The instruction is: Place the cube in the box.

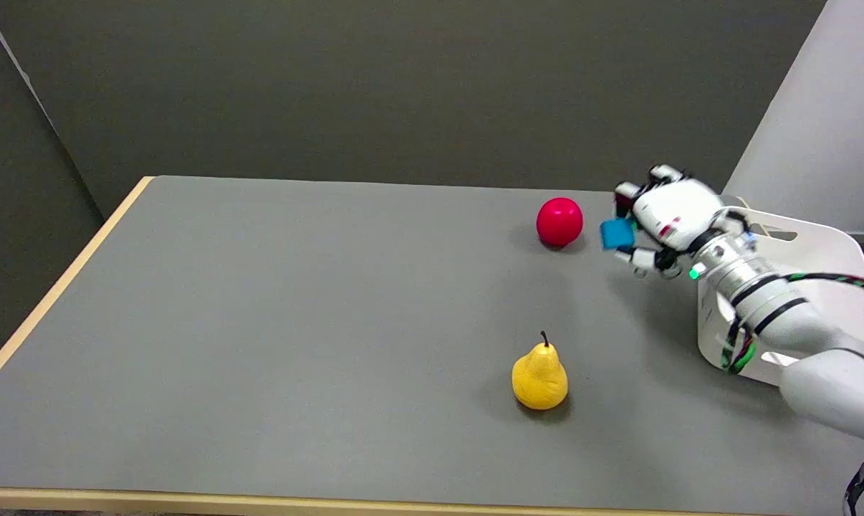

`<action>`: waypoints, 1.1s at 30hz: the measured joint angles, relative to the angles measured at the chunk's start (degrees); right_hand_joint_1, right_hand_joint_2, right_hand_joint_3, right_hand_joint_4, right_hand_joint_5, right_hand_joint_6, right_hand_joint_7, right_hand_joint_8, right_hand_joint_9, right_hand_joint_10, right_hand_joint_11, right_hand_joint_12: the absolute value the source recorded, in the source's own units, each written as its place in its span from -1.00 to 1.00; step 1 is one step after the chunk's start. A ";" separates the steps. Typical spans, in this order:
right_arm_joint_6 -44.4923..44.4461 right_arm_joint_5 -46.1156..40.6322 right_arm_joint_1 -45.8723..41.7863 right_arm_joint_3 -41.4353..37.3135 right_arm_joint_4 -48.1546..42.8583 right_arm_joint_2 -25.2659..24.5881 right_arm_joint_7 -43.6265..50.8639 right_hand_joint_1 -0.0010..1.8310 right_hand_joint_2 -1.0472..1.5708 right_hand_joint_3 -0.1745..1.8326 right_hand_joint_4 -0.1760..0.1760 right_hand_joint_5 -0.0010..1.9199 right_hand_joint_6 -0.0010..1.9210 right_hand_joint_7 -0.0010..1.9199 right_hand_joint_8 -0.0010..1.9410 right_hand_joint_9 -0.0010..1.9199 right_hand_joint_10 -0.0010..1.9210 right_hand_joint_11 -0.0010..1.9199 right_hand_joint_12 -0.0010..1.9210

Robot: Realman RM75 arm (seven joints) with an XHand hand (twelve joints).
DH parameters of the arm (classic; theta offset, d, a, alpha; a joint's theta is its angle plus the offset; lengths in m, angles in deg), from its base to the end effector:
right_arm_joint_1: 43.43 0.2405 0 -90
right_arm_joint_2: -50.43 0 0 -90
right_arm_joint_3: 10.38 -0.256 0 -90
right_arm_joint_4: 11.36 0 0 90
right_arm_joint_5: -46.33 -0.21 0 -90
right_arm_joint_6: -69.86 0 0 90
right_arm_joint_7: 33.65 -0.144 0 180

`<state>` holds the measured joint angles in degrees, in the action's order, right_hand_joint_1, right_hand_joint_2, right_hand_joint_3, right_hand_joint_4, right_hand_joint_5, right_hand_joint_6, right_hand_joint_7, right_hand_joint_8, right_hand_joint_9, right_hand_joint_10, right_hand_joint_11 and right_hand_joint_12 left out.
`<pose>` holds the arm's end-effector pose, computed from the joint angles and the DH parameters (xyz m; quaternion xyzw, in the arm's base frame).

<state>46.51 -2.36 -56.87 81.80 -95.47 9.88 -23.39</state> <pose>-0.2187 -0.3031 0.4526 0.6841 0.0997 -0.0485 0.7209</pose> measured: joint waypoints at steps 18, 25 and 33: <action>-2.98 5.94 -10.07 -27.66 -7.29 -4.27 3.71 0.29 0.61 -0.39 -1.00 -0.29 0.57 -0.24 0.59 -0.09 0.87 -0.72 1.00; -2.98 7.02 -14.99 -34.89 -8.82 -8.24 5.72 0.30 0.60 -0.36 -1.00 -0.28 0.56 -0.23 0.58 -0.07 0.89 -0.65 1.00; -3.33 7.76 -18.73 -36.50 -7.61 -11.40 6.96 0.30 0.57 -0.30 -1.00 -0.27 0.56 -0.21 0.57 -0.08 0.87 -0.57 1.00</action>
<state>43.18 5.40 -75.61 45.30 -103.09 -1.51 -16.43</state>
